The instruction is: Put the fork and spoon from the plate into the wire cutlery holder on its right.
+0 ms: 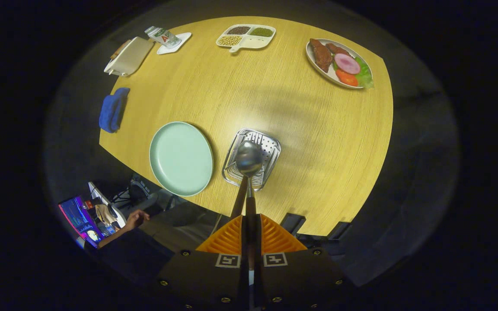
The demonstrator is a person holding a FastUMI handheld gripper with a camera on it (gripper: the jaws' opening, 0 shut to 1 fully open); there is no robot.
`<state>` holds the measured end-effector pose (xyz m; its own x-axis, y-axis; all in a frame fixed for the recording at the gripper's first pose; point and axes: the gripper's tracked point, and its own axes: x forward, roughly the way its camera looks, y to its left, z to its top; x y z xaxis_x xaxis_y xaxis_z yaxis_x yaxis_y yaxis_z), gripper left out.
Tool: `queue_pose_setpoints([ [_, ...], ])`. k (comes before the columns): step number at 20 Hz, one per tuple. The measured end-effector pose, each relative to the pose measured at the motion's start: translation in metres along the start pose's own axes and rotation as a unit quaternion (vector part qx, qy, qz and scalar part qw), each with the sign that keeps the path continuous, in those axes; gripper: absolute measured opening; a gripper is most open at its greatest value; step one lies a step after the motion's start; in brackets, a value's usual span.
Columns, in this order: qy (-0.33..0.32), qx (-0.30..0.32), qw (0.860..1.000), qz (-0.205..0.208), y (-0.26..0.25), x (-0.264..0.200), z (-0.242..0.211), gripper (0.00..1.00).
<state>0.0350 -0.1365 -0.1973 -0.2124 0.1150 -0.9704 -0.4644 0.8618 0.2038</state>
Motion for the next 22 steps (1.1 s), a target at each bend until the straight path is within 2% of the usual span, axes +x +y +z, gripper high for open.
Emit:
queue_pose_setpoints([
  [7,0.041,-0.005,0.998,-0.036,-0.011,0.025,0.015,0.05],
  [10,0.038,0.002,0.999,-0.029,-0.008,0.026,0.022,0.05],
  [14,0.005,0.013,0.999,-0.032,-0.012,0.015,0.034,0.13],
  [16,-0.027,0.021,0.999,-0.043,-0.015,0.003,0.038,0.13],
  [19,-0.132,0.016,0.990,-0.055,-0.004,-0.030,0.050,0.15],
  [20,-0.177,0.017,0.983,-0.052,0.007,-0.045,0.052,0.15],
  [22,-0.276,0.020,0.960,-0.039,0.033,-0.074,0.060,0.14],
])
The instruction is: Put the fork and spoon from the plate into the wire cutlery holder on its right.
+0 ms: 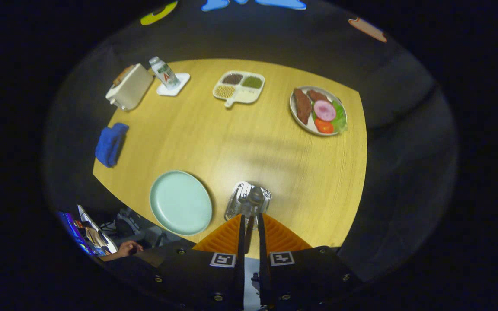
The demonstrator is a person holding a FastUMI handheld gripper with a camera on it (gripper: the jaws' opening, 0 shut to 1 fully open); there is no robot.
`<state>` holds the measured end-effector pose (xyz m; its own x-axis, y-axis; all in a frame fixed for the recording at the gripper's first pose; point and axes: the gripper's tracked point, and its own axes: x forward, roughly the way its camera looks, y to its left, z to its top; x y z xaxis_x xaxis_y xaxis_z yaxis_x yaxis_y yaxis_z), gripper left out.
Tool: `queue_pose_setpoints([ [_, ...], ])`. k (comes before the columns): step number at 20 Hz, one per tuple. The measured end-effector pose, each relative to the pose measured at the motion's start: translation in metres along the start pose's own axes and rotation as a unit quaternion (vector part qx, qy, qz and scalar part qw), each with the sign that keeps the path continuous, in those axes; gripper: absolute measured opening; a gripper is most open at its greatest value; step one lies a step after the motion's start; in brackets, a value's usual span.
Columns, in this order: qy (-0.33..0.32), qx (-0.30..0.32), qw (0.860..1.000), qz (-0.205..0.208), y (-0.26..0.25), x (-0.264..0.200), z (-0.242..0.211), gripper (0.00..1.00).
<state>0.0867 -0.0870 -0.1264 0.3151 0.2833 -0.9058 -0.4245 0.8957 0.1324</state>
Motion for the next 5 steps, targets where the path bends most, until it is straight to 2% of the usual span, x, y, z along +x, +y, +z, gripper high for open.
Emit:
queue_pose_setpoints([
  [2,-0.109,0.011,0.994,-0.002,0.019,-0.023,0.018,0.14],
  [5,-0.263,0.032,0.964,-0.013,0.047,-0.067,0.038,0.15],
])
